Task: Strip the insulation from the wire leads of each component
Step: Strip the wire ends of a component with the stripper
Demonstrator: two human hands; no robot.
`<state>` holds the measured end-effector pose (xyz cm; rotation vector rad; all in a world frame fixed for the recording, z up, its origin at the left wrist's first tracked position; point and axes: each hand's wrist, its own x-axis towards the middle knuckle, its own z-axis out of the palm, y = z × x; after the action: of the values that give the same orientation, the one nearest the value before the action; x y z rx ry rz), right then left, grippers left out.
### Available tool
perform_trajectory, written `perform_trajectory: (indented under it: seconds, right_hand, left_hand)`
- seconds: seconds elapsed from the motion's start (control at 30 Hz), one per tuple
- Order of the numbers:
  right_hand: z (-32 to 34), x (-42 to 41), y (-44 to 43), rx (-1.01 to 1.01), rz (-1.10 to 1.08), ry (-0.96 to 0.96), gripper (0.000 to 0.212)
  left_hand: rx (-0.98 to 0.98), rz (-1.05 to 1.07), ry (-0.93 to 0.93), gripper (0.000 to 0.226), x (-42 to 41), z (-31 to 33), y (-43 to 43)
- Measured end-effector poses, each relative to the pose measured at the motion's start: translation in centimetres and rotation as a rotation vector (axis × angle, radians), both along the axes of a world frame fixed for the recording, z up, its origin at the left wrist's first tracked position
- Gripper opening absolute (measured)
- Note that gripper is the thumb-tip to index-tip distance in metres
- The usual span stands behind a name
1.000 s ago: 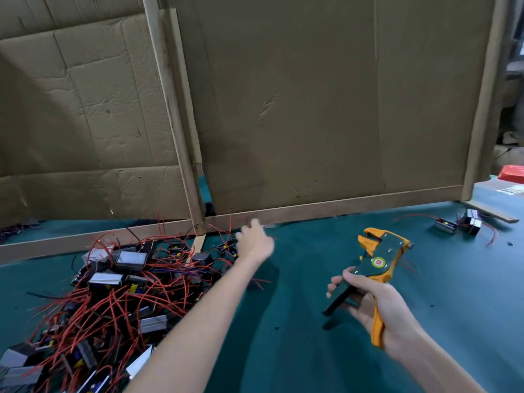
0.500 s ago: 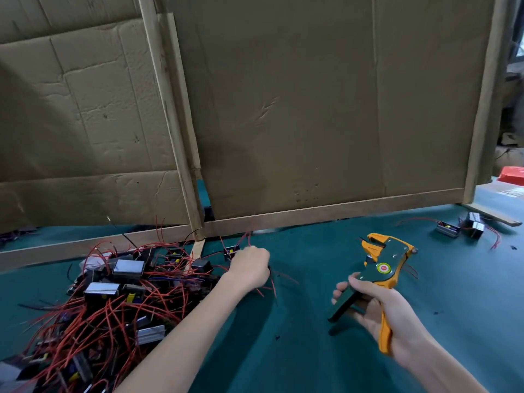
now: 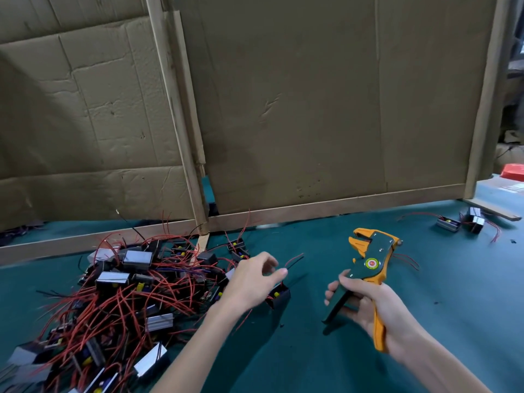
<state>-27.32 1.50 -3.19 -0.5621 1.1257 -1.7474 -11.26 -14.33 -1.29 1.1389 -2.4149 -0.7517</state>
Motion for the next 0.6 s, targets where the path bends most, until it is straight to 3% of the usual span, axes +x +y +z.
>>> perform_trajectory:
  seconds: [0.17, 0.37, 0.6]
  right_hand:
    - [0.4, 0.9, 0.3, 0.016, 0.061, 0.036, 0.024]
    - [0.3, 1.7, 0.5, 0.063, 0.140, 0.075, 0.025]
    - [0.7, 2.6, 0.8, 0.056, 0.274, 0.059, 0.028]
  left_hand:
    - [0.004, -0.067, 0.194, 0.007, -1.7, -1.9, 1.4]
    - [0.180, -0.003, 0.405, 0.024, -0.6, -0.6, 0.9]
    - [0.440, -0.163, 0.751, 0.016, 1.4, 2.1, 1.0]
